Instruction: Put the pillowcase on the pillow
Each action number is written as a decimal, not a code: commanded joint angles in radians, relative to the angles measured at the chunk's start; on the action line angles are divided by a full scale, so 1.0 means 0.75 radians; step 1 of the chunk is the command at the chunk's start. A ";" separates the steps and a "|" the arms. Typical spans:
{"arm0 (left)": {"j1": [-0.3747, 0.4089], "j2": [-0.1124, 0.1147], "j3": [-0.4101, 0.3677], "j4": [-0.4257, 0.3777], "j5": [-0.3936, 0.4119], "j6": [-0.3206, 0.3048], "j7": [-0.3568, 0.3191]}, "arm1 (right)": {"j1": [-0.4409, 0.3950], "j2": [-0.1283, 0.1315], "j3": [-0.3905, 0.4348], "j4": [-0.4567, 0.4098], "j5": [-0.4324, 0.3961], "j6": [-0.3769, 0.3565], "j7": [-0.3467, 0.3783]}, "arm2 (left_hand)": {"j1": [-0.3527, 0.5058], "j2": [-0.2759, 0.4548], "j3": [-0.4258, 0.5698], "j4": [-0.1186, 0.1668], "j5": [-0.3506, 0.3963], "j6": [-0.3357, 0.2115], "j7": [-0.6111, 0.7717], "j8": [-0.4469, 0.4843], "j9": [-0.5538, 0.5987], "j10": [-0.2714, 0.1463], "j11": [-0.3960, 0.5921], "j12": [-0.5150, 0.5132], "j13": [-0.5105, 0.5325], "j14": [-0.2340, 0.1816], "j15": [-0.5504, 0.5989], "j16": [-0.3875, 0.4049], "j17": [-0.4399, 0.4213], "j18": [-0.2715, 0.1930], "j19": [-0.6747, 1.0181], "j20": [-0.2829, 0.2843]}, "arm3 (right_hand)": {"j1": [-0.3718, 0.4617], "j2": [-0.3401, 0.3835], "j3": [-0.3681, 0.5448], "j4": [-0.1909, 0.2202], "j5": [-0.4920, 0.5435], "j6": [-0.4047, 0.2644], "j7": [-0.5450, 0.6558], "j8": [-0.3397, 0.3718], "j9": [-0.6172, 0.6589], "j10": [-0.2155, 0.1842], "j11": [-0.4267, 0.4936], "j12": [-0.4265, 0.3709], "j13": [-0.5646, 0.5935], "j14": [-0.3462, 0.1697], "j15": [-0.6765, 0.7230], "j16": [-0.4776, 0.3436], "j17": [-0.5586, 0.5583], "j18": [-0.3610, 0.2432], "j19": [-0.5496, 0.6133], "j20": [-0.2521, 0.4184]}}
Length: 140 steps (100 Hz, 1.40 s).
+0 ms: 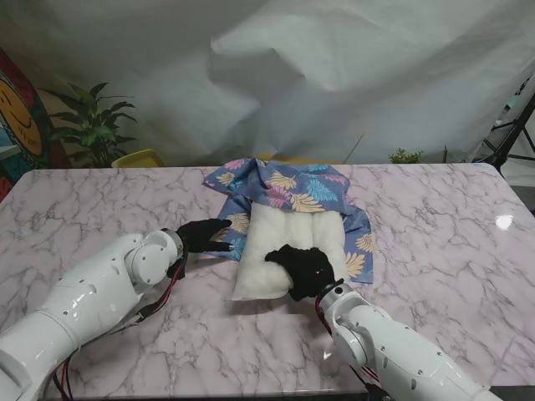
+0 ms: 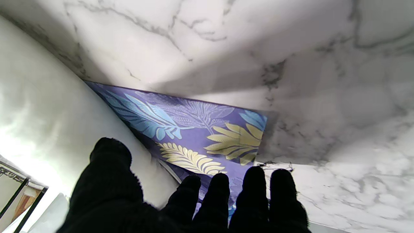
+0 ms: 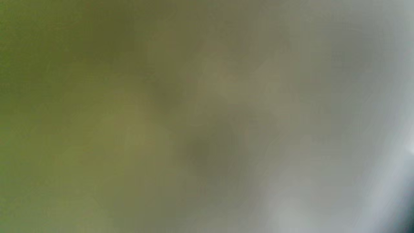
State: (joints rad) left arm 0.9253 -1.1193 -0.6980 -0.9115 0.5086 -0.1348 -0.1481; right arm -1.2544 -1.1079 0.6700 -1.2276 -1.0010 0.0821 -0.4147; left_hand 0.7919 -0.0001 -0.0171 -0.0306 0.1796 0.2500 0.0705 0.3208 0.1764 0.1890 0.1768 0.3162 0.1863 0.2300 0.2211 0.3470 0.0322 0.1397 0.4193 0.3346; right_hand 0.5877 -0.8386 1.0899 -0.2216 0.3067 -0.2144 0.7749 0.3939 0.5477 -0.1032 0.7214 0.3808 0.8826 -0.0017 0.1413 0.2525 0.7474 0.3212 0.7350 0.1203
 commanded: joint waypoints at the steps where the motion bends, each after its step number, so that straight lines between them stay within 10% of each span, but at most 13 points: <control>1: -0.021 -0.016 0.011 0.010 -0.005 0.009 -0.010 | -0.037 0.003 0.007 0.035 -0.007 0.007 0.010 | 0.046 0.040 0.005 0.002 0.046 -0.004 0.017 0.014 0.004 -0.010 0.027 0.008 0.020 -0.020 0.028 0.014 0.001 0.013 0.026 0.025 | 0.289 -0.023 0.193 -0.033 0.336 -0.039 0.225 -0.008 0.355 0.022 0.098 -0.007 0.377 -0.092 0.460 0.181 0.350 -0.379 0.784 0.254; 16: -0.056 -0.030 0.039 0.046 -0.020 0.019 0.002 | -0.086 -0.001 0.093 -0.014 -0.013 -0.033 -0.038 | 0.087 0.038 0.011 0.006 0.067 -0.011 0.035 0.015 0.009 -0.013 0.042 -0.001 0.030 -0.026 0.036 0.017 0.001 0.006 0.047 0.028 | 0.329 0.031 0.241 -0.050 0.776 -0.062 0.227 -0.203 0.778 0.066 -0.017 -0.054 0.554 -0.115 0.688 0.311 0.440 -0.579 0.880 0.346; 50: -0.154 -0.040 0.128 0.094 0.022 0.111 -0.007 | -0.329 0.004 0.355 -0.339 -0.066 0.013 -0.028 | 0.164 -0.046 0.001 0.005 0.218 0.052 0.159 0.035 0.021 0.008 0.109 0.001 0.015 -0.024 0.065 0.020 -0.027 -0.009 0.117 0.012 | 0.297 0.087 0.245 -0.065 0.890 -0.063 0.315 -0.367 0.866 0.104 0.009 0.012 0.580 -0.115 0.846 0.417 0.468 -0.617 0.969 0.414; 65: -0.225 -0.047 0.210 0.148 -0.007 0.136 -0.084 | -0.415 0.008 0.422 -0.450 -0.116 0.029 -0.045 | 0.024 -0.025 -0.019 -0.007 0.100 0.077 0.110 0.010 -0.026 0.030 -0.026 -0.057 -0.054 -0.017 0.037 0.007 -0.070 -0.008 0.076 -0.025 | 0.293 0.091 0.245 -0.067 0.896 -0.070 0.326 -0.371 0.870 0.103 0.012 0.028 0.583 -0.121 0.861 0.421 0.471 -0.616 0.977 0.420; 76: -0.275 -0.105 0.266 0.287 -0.084 0.068 -0.051 | -0.462 0.011 0.448 -0.500 -0.148 0.022 -0.075 | -0.080 -0.007 -0.021 -0.023 -0.059 0.017 -0.067 -0.067 -0.073 0.016 -0.143 -0.038 -0.105 -0.027 0.014 0.001 -0.094 -0.021 0.025 -0.033 | 0.292 0.095 0.243 -0.068 0.894 -0.077 0.333 -0.372 0.869 0.099 0.010 0.036 0.580 -0.124 0.863 0.421 0.469 -0.618 0.976 0.421; 98: -0.344 -0.280 0.330 0.619 -0.206 -0.121 0.109 | -0.533 0.021 0.488 -0.559 -0.213 0.000 -0.136 | -0.119 -0.060 -0.009 -0.022 -0.059 0.024 -0.157 -0.382 -0.065 -0.040 -0.224 -0.065 -0.091 -0.065 -0.026 -0.052 -0.089 -0.089 -0.044 -0.044 | 0.288 0.095 0.244 -0.068 0.895 -0.094 0.351 -0.366 0.871 0.087 0.012 0.055 0.582 -0.130 0.876 0.427 0.471 -0.620 0.977 0.426; 114: -0.351 -0.425 0.236 0.856 -0.308 -0.307 0.186 | -0.557 0.022 0.506 -0.571 -0.223 -0.014 -0.159 | -0.091 -0.125 0.008 -0.020 -0.062 -0.046 -0.092 -0.208 0.021 -0.108 -0.201 -0.177 -0.109 -0.102 -0.015 -0.085 -0.083 -0.140 -0.123 -0.109 | 0.285 0.094 0.246 -0.070 0.897 -0.102 0.361 -0.363 0.875 0.084 0.011 0.068 0.582 -0.131 0.888 0.434 0.473 -0.623 0.983 0.432; 126: -0.340 -0.446 0.199 0.867 -0.343 -0.347 0.162 | -0.566 0.020 0.510 -0.576 -0.219 -0.011 -0.167 | -0.079 -0.152 0.014 -0.019 0.032 -0.106 0.026 -0.032 0.029 -0.198 0.028 -0.136 -0.080 -0.166 0.019 -0.077 -0.074 -0.192 -0.102 -0.097 | 0.284 0.095 0.246 -0.070 0.896 -0.103 0.363 -0.363 0.877 0.086 0.010 0.074 0.583 -0.131 0.895 0.437 0.474 -0.624 0.987 0.436; 140: -0.342 -0.453 0.205 0.867 -0.358 -0.330 0.112 | -0.559 0.016 0.497 -0.565 -0.205 -0.021 -0.185 | -0.082 -0.139 0.013 -0.020 -0.016 -0.003 0.030 -0.041 -0.008 -0.056 -0.027 -0.179 -0.115 -0.113 0.048 -0.054 -0.078 -0.170 -0.092 -0.103 | 0.283 0.094 0.247 -0.071 0.897 -0.103 0.365 -0.364 0.878 0.086 0.007 0.081 0.583 -0.132 0.901 0.439 0.475 -0.624 0.991 0.440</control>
State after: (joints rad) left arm 0.6713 -1.4454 -0.5304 -0.2646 0.2467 -0.3916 -0.0289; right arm -1.6745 -1.0926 1.0491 -1.6500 -1.1575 0.0709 -0.5437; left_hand 0.7350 -0.0944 -0.0186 -0.0306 0.1908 0.2107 0.0876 0.2895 0.1798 0.1125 0.1895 0.2069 0.1364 0.1338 0.2329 0.2949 -0.0186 0.0389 0.3604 0.2725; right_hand 0.6827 -0.9023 1.1046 -0.3269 0.8791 -0.2398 0.8840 0.0967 1.1205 -0.0557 0.6485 0.3916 1.2020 -0.0164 0.3203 0.5212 1.0109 0.2278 0.8167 0.3402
